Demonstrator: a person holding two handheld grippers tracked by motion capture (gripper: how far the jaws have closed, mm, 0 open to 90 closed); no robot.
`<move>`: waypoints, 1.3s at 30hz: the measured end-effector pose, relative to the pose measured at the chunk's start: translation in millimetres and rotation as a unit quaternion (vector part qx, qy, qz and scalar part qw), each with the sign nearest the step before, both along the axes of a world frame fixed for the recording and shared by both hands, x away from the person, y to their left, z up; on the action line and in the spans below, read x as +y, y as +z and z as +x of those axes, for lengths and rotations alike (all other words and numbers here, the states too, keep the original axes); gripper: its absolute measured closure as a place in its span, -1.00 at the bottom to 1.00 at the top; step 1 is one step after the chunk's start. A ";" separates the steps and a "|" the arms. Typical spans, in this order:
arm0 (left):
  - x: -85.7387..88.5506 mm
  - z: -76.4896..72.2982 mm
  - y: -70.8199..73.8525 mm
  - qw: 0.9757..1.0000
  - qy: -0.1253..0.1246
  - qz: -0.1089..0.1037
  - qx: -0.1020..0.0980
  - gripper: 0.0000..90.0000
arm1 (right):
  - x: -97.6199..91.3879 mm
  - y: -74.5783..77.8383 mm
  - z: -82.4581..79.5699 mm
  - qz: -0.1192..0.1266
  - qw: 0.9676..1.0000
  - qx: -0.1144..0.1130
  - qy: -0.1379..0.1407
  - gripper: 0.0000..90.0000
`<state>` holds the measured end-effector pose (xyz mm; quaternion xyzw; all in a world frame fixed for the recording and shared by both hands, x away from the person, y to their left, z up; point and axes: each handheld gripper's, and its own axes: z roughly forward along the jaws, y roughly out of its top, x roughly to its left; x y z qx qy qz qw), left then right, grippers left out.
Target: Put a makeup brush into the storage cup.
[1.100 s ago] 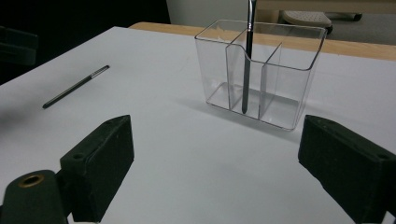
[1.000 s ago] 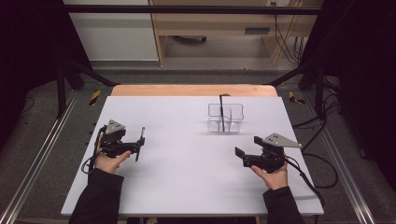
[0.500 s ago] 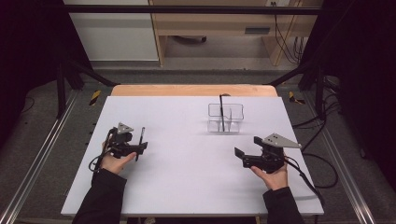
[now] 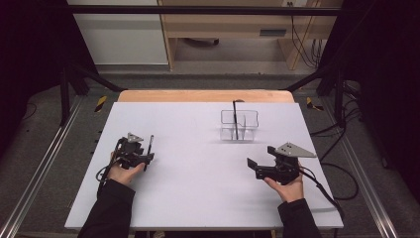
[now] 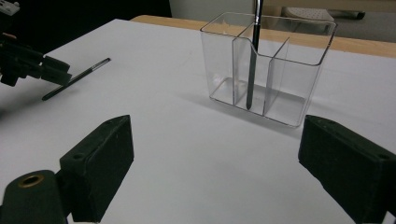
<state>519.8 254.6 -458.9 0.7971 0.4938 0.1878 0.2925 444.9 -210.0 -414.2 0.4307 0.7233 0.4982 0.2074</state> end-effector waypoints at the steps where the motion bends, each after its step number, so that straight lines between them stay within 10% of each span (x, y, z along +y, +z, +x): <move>1: -0.4 0.2 -0.8 1.000 0.000 0.000 0.002 0.17 | 0.0 0.0 0.0 0.000 1.000 0.000 0.000 -0.76; 21: 0.1 0.5 -7.1 1.000 0.008 0.003 0.015 0.71 | 1.2 -1.1 0.1 -0.001 1.000 0.002 0.000 -0.76; 39: -1.2 -0.8 -5.6 0.999 -0.026 0.009 0.021 0.80 | 1.8 -2.0 0.4 -0.004 1.000 0.002 0.002 -0.76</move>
